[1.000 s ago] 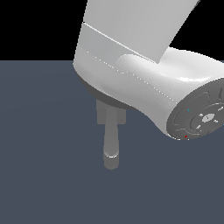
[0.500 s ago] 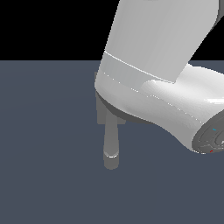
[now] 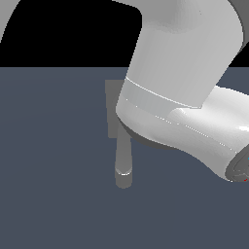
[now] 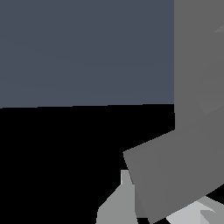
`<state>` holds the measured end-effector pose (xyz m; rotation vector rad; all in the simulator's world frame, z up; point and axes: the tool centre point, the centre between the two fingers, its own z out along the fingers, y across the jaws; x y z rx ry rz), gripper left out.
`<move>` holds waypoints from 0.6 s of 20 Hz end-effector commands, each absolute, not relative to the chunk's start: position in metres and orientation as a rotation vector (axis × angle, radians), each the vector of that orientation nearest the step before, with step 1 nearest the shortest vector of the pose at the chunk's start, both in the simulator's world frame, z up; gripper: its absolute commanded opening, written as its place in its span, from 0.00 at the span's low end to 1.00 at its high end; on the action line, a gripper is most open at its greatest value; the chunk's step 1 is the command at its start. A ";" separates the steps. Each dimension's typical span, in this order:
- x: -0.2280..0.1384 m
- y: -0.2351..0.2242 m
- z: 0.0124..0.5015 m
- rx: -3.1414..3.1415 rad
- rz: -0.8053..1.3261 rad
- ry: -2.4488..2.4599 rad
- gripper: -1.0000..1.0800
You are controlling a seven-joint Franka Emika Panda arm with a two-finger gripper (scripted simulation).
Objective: Turn on the faucet by rotating a designated handle.
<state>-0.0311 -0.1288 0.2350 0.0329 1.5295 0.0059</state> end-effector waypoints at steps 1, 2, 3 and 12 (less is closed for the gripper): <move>-0.031 -0.127 0.219 0.024 0.014 1.552 0.00; -0.031 -0.127 0.215 0.024 0.014 1.553 0.00; -0.031 -0.128 0.211 0.023 0.014 1.554 0.00; -0.030 -0.135 0.176 0.017 0.017 1.567 0.00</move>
